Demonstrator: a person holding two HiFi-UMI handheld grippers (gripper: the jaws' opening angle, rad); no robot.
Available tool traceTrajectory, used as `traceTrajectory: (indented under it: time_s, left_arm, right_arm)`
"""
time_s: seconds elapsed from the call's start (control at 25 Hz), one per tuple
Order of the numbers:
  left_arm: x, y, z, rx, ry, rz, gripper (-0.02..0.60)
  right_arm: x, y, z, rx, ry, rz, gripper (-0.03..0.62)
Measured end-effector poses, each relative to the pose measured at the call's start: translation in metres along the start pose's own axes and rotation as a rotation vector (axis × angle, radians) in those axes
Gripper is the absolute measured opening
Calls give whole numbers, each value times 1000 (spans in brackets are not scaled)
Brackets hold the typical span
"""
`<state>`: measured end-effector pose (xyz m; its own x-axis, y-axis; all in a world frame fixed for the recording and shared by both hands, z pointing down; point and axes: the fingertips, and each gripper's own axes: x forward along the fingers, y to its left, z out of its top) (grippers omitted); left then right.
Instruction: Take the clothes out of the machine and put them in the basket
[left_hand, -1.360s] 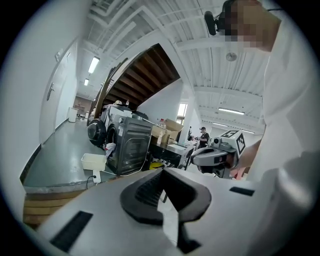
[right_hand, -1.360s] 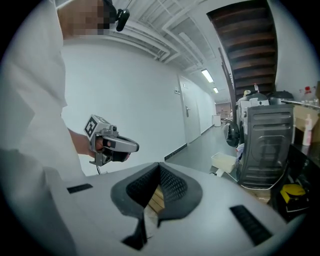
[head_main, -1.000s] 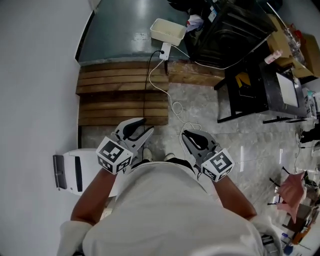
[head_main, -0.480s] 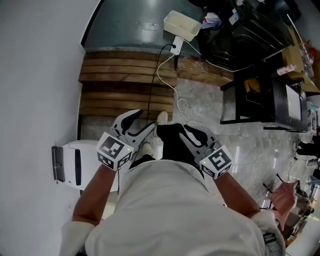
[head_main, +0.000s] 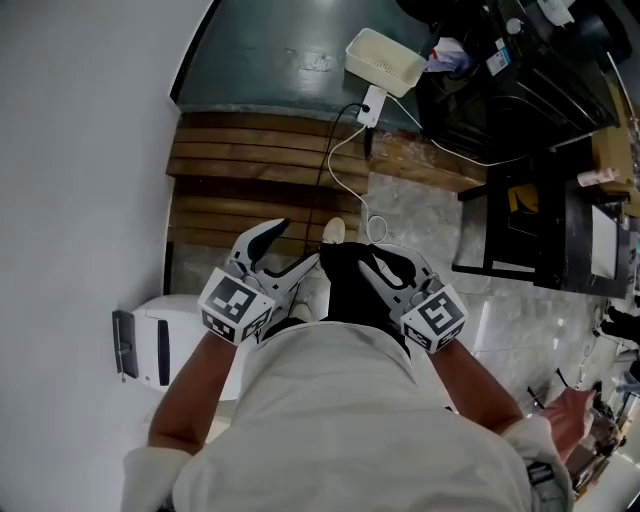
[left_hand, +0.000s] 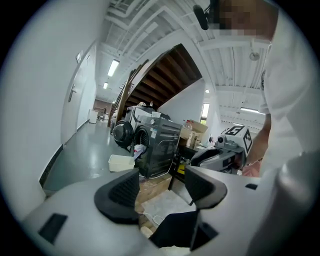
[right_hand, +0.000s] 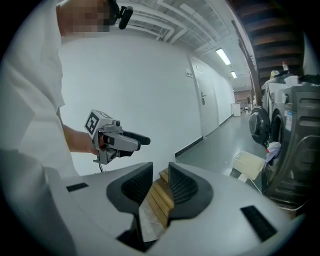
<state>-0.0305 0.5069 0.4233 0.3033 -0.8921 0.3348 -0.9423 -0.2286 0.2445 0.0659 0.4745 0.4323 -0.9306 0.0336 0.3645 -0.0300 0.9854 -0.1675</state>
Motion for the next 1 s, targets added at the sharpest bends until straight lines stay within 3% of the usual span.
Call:
traceTrajectory:
  time_s: [0.28,0.6,0.76,1.0]
  left_arm:
    - [84,52,47,-4,61,2,280]
    - [171,78,154,78,116,-38,278]
    - [203,75,203,116,111,-77,278]
    - [247,61,242,167,122,-156,272]
  right_arm:
    - [26,-104,27,50,-4,19,80]
    - [19,-211,96,74,-44,-14,80]
    - [1,-241,121,86,-73,-58,80]
    - [-25,-270,132,116,-122,-144,80]
